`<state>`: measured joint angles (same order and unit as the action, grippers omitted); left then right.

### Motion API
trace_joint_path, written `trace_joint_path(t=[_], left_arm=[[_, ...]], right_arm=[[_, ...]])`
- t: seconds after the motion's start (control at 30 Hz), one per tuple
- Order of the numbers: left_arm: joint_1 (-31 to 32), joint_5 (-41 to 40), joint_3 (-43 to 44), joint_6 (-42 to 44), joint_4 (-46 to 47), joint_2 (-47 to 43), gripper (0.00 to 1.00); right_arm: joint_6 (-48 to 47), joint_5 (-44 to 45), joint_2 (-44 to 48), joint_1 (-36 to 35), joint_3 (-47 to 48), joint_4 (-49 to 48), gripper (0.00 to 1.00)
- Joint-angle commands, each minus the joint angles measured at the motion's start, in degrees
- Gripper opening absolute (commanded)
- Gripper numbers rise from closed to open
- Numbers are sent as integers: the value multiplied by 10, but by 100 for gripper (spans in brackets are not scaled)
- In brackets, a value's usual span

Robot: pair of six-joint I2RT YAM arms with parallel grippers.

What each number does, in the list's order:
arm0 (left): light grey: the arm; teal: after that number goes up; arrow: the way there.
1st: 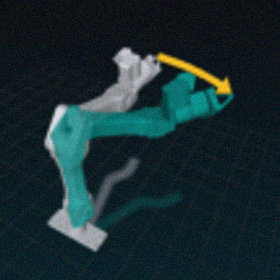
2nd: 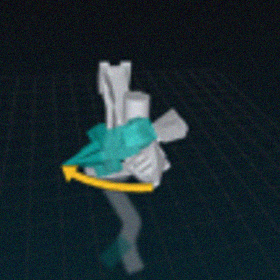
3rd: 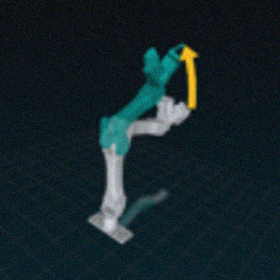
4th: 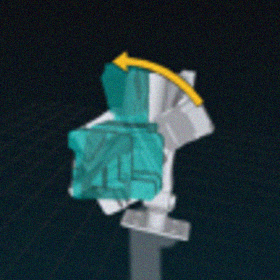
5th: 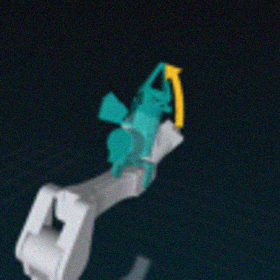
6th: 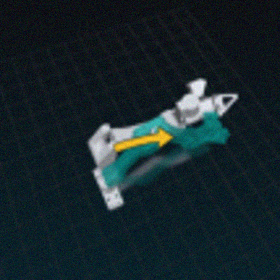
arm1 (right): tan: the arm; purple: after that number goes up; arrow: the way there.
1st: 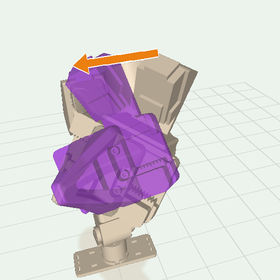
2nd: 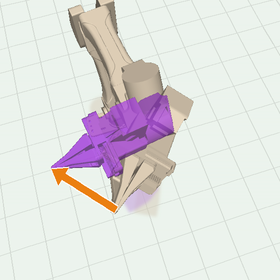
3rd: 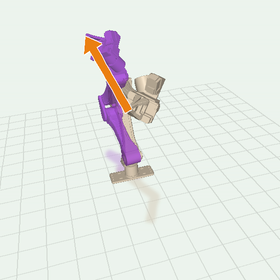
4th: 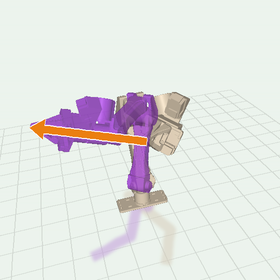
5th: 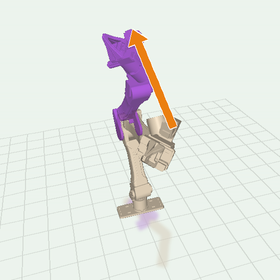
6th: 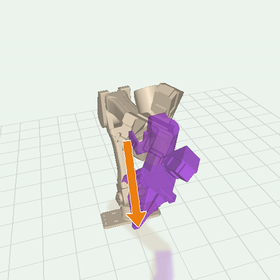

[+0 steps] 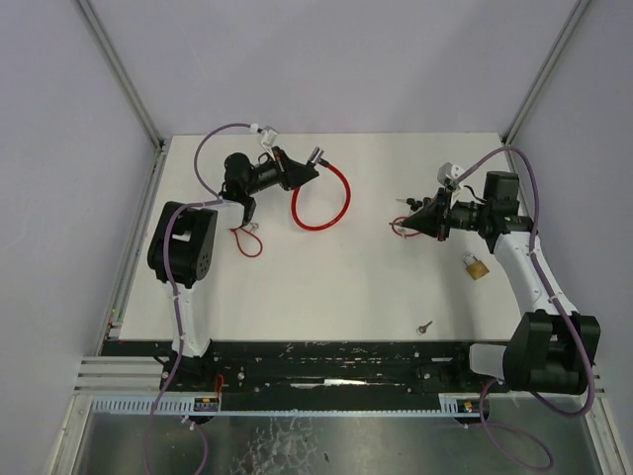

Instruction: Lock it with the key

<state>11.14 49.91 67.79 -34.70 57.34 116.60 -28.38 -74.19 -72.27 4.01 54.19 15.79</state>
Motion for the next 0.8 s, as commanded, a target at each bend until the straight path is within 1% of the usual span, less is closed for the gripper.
trace_joint_path(t=[0.0, 0.13, 0.3, 0.37, 0.57, 0.63, 0.7, 0.77], left_arm=[[-10, -34, 31, -12, 12, 7, 0], [-11, -99, 50, 39, -84, 16, 0], [-12, -192, 70, 78, -169, 25, 0], [-12, -234, 72, 88, -188, 26, 0], [-16, -309, 89, 87, -240, 38, 0], [-17, -332, 103, 85, -269, 44, 2], [-16, -360, 120, 82, -301, 53, 8], [-18, -382, 133, 81, -324, 59, 11]], right_arm=[[23, 10, -12, -17, -1, -24, 0], [25, 20, -21, -22, -1, -25, 0], [33, 23, -29, -23, -1, -28, 0], [33, 25, -32, -24, -1, -28, 0], [34, 29, -34, -26, -1, -29, 0], [35, 30, -35, -26, -1, -28, 0], [35, 30, -35, -26, -1, -29, 0], [34, 31, -36, -26, 0, -29, 0]])
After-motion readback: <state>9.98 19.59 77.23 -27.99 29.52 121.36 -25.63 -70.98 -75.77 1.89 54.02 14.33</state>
